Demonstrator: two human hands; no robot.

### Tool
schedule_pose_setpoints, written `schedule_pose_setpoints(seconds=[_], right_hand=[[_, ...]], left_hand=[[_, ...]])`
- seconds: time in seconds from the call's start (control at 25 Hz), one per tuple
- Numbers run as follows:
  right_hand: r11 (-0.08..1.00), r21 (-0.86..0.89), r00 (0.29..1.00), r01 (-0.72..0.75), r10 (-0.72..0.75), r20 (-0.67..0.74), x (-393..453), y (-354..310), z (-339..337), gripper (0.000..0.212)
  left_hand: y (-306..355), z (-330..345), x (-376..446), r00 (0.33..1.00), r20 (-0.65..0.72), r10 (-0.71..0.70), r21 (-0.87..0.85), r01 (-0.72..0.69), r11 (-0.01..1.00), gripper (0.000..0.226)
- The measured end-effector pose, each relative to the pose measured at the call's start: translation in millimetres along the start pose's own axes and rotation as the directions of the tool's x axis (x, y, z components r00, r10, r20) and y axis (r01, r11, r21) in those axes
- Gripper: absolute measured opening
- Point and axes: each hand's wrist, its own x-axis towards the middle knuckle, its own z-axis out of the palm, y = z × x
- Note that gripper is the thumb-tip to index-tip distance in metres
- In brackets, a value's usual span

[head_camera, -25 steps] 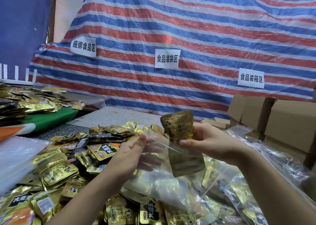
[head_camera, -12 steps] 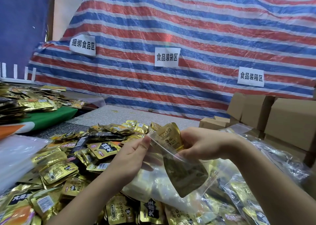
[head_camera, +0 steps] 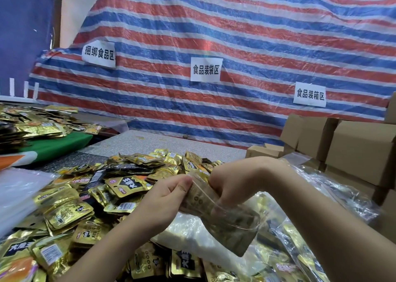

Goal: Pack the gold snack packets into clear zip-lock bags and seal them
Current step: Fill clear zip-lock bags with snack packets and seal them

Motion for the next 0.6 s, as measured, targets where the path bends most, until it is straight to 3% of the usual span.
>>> schedule_pose_setpoints(seconds=[0.28, 0.44, 0.6], right_hand=[[0.996, -0.072, 0.995, 0.047, -0.053, -0.087, 4, -2, 7, 0.032], [0.991, 0.09, 0.965, 0.096, -0.07, -0.254, -14, 9, -6, 0.04], [0.959, 0.236, 0.887, 0.158, -0.033, -0.46, -40, 19, -25, 0.04]], left_hand=[[8, 3, -3, 0.994, -0.04, 0.1, 0.229, -0.089, 0.969, 0.033], [22, 2, -1, 0.989, -0.141, 0.052, 0.083, -0.041, 0.996, 0.038], [54, 1, 9, 0.979, -0.187, 0.079, -0.002, -0.081, 0.997, 0.038]])
